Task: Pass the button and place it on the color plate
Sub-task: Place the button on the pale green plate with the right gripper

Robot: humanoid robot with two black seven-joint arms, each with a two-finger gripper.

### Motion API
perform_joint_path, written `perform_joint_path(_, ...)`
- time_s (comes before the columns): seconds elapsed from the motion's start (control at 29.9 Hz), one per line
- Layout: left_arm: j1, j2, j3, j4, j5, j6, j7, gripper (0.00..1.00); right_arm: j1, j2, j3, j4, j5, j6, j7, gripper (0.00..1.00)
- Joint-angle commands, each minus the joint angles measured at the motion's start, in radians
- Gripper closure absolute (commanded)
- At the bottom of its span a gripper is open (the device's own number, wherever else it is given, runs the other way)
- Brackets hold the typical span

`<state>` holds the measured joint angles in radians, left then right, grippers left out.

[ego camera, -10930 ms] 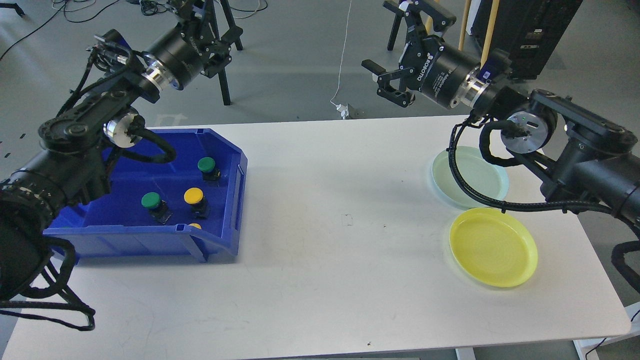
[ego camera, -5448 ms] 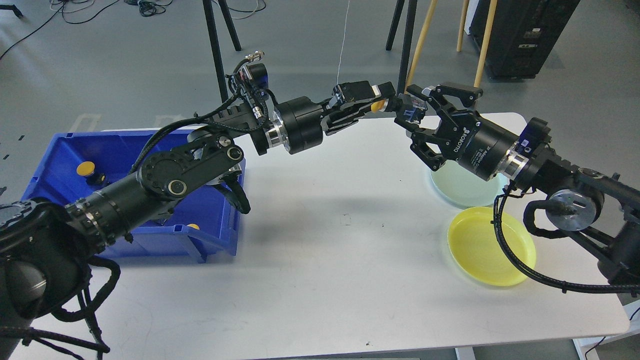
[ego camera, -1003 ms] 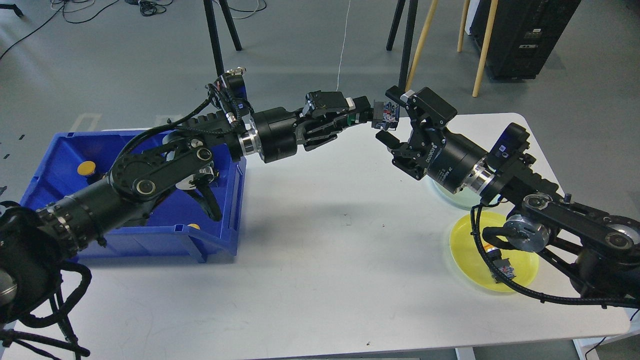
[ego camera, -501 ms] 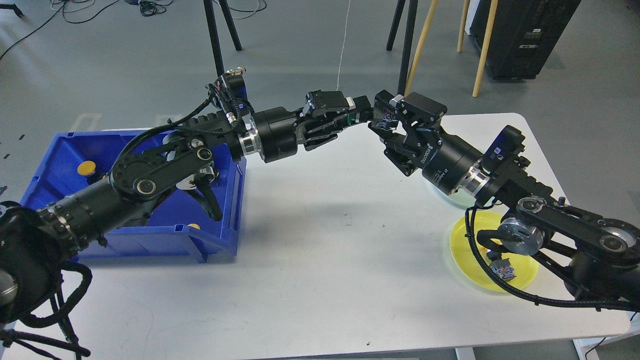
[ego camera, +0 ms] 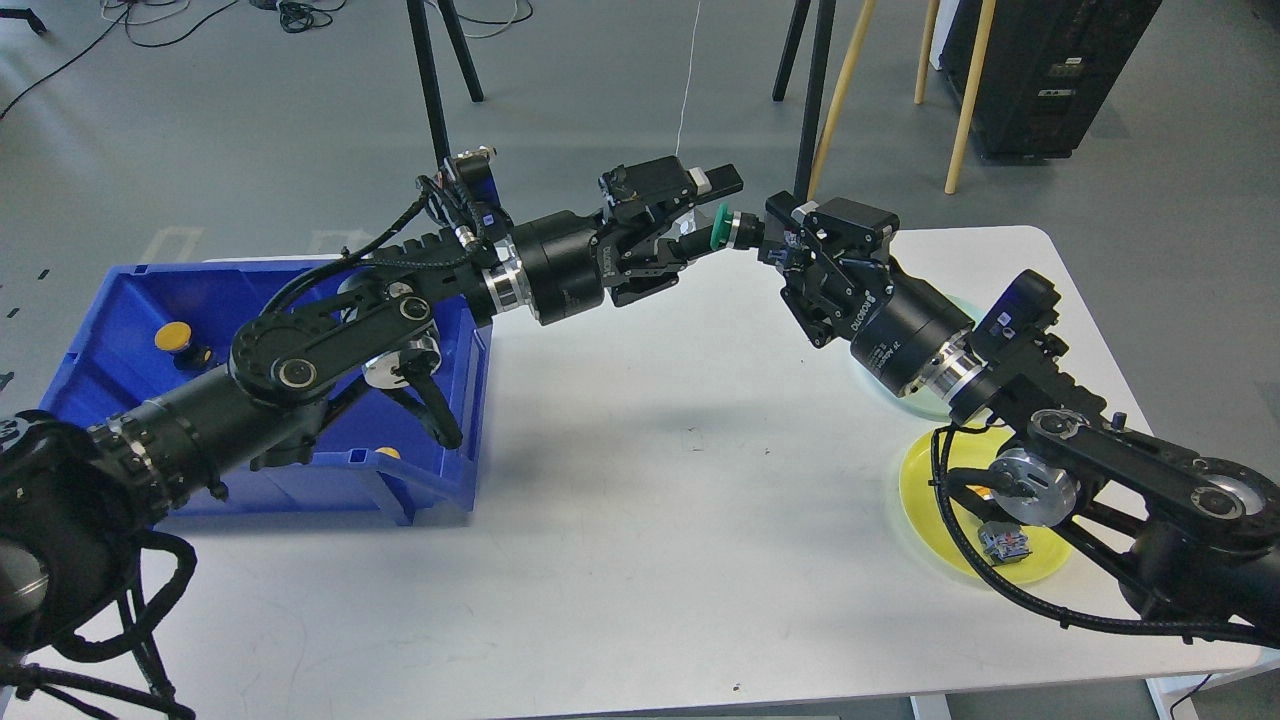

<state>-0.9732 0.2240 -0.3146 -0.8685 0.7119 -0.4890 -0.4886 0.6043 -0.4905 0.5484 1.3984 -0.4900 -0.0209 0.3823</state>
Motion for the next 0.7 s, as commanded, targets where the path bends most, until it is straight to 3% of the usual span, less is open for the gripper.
perform_joint_path(0.0,0.001,0.000,-0.001,0.000,-0.005,0.000,0.000,0.05,-0.053,0.003,0.065,-0.010,0.030,-0.011,-0.009,1.00)
perform_joint_path(0.1,0.001,0.001,-0.003,0.000,-0.006,0.000,0.000,0.05,-0.086,0.010,0.111,-0.070,0.135,-0.059,-0.037,1.00)
perform_joint_path(0.23,0.001,0.046,-0.063,0.002,-0.032,0.000,0.000,0.05,-0.072,0.036,0.076,-0.360,0.171,-0.229,-0.094,1.00)
perform_joint_path(0.4,0.001,0.172,-0.164,-0.011,-0.054,0.000,0.000,0.05,0.038,0.211,-0.134,-0.853,0.042,-0.306,-0.083,1.00)
perform_joint_path(0.47,0.001,0.199,-0.192,-0.011,-0.055,0.000,0.000,0.04,0.055,0.271,-0.188,-0.964,0.039,-0.307,-0.062,1.00)
perform_joint_path(0.57,0.002,0.228,-0.207,-0.009,-0.055,0.000,0.000,0.04,0.077,0.299,-0.214,-1.009,0.037,-0.312,-0.059,0.99)
perform_joint_path(0.6,0.002,0.232,-0.207,-0.011,-0.055,0.000,0.000,0.04,0.084,0.302,-0.216,-1.010,0.037,-0.313,-0.059,0.89)
perform_joint_path(0.67,0.007,0.233,-0.207,-0.011,-0.055,0.000,0.000,0.04,0.095,0.308,-0.211,-1.009,0.039,-0.324,-0.060,0.59)
